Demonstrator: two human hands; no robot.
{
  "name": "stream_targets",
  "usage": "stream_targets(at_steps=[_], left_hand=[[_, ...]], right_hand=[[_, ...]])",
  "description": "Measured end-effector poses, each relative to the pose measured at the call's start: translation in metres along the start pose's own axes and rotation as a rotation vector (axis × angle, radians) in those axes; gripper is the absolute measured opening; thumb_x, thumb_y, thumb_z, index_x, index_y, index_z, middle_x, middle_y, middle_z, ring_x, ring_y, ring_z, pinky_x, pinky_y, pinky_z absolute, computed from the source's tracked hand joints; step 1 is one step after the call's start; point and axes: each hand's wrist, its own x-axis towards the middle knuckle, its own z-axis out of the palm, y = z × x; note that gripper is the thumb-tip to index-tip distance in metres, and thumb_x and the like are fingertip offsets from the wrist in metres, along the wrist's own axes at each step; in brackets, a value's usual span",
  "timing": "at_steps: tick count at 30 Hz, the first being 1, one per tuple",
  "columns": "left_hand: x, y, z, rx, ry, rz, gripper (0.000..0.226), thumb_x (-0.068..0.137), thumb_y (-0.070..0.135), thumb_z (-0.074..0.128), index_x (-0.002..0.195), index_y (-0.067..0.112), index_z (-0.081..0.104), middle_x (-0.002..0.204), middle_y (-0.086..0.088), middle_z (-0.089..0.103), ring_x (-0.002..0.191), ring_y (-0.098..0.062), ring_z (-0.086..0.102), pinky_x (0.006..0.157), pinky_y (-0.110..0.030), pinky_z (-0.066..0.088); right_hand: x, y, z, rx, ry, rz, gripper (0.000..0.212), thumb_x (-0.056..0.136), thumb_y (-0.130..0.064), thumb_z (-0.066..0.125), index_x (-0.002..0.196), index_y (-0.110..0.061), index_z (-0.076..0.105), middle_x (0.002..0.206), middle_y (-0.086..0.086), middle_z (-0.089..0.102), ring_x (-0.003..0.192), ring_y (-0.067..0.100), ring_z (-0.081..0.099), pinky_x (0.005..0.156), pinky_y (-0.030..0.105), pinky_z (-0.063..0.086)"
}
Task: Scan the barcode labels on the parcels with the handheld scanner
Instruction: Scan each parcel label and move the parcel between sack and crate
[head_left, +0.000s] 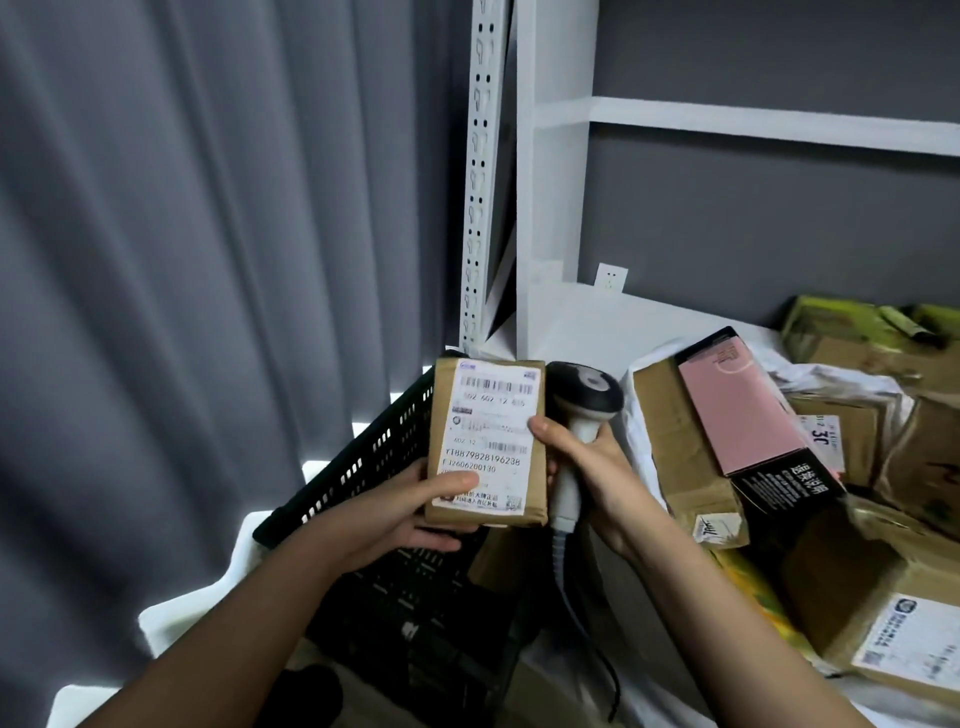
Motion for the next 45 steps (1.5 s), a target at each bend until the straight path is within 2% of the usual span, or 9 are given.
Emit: stream_targets(at_steps=[5,7,9,12,17,23,35,40,45], left_hand=[[0.019,-0.003,-0.003,-0.121,0.184,0.049,0.081,0.064,0.041,0.082,0.132,0.021,0.042,0.120,-0.004,0.065,0.103,-0.023,0.068,0.085,-0.036,0.057],[0.027,-0.008,-0.003,-0.145,0.263,0.051,0.086,0.061,0.038,0.085,0.131,0.021,0.036,0.121,-0.003,0.062,0.104,-0.021,0.066,0.085,-0.034,0.057],[0.035,-0.013,0.000,-0.176,0.301,0.038,0.078,0.066,0.030,0.085,0.126,0.021,0.036,0.117,-0.001,0.063,0.104,-0.020,0.065,0.086,-0.034,0.056],[0.044,-0.022,0.001,-0.227,0.338,0.034,0.056,0.074,0.022,0.079,0.119,0.017,0.046,0.112,-0.002,0.066,0.103,-0.017,0.066,0.087,-0.032,0.055],[0.056,-0.032,-0.001,-0.257,0.369,0.053,0.070,0.072,0.023,0.083,0.131,0.015,0.047,0.119,-0.002,0.066,0.106,-0.016,0.065,0.082,-0.027,0.057],[0.066,-0.035,0.001,-0.267,0.410,0.039,0.074,0.071,0.021,0.084,0.132,0.013,0.043,0.120,-0.005,0.065,0.106,-0.017,0.064,0.082,-0.028,0.056],[0.074,-0.037,-0.002,-0.344,0.410,0.025,0.086,0.062,0.027,0.087,0.135,0.014,0.045,0.120,-0.003,0.066,0.104,-0.016,0.065,0.078,-0.027,0.057],[0.071,-0.035,0.000,-0.317,0.384,0.040,0.068,0.071,0.024,0.082,0.132,0.016,0.052,0.120,-0.002,0.066,0.106,-0.015,0.063,0.081,-0.027,0.055],[0.068,-0.034,0.000,-0.297,0.374,0.027,0.088,0.058,0.033,0.085,0.136,0.015,0.047,0.122,-0.003,0.064,0.106,-0.016,0.063,0.077,-0.027,0.056]], right_hand=[[-0.016,-0.013,-0.007,-0.061,0.126,-0.088,0.025,0.088,-0.015,0.069,0.107,-0.012,0.055,0.063,0.002,0.055,0.049,0.010,0.052,0.047,0.020,0.043],[-0.026,-0.013,-0.006,-0.084,0.101,-0.128,0.021,0.080,-0.018,0.073,0.088,-0.009,0.055,0.058,0.006,0.051,0.044,0.017,0.043,0.046,0.025,0.038],[-0.033,-0.009,-0.002,-0.146,0.065,-0.136,0.025,0.075,-0.024,0.068,0.066,-0.009,0.050,0.050,0.007,0.045,0.042,0.019,0.037,0.047,0.029,0.032],[-0.042,-0.009,0.003,-0.205,0.033,-0.126,0.032,0.074,-0.026,0.066,0.055,-0.010,0.046,0.042,0.007,0.042,0.038,0.020,0.034,0.047,0.031,0.031],[-0.052,-0.012,0.001,-0.251,-0.021,-0.096,0.037,0.075,-0.027,0.063,0.044,-0.014,0.047,0.038,0.007,0.041,0.037,0.021,0.034,0.046,0.028,0.032],[-0.057,-0.012,-0.003,-0.313,-0.072,-0.057,0.040,0.066,-0.039,0.065,0.040,-0.015,0.047,0.039,0.012,0.037,0.037,0.023,0.034,0.046,0.030,0.032],[-0.060,-0.011,-0.004,-0.239,-0.091,0.004,0.036,0.068,-0.033,0.067,0.042,-0.015,0.049,0.043,0.014,0.038,0.038,0.021,0.035,0.046,0.030,0.031],[-0.060,-0.012,-0.003,-0.224,-0.084,0.017,0.039,0.075,-0.025,0.061,0.041,-0.012,0.047,0.041,0.011,0.038,0.037,0.021,0.034,0.046,0.030,0.030],[-0.059,-0.012,-0.001,-0.211,-0.078,0.018,0.034,0.075,-0.025,0.062,0.049,-0.008,0.047,0.043,0.010,0.041,0.038,0.021,0.035,0.045,0.029,0.030]])
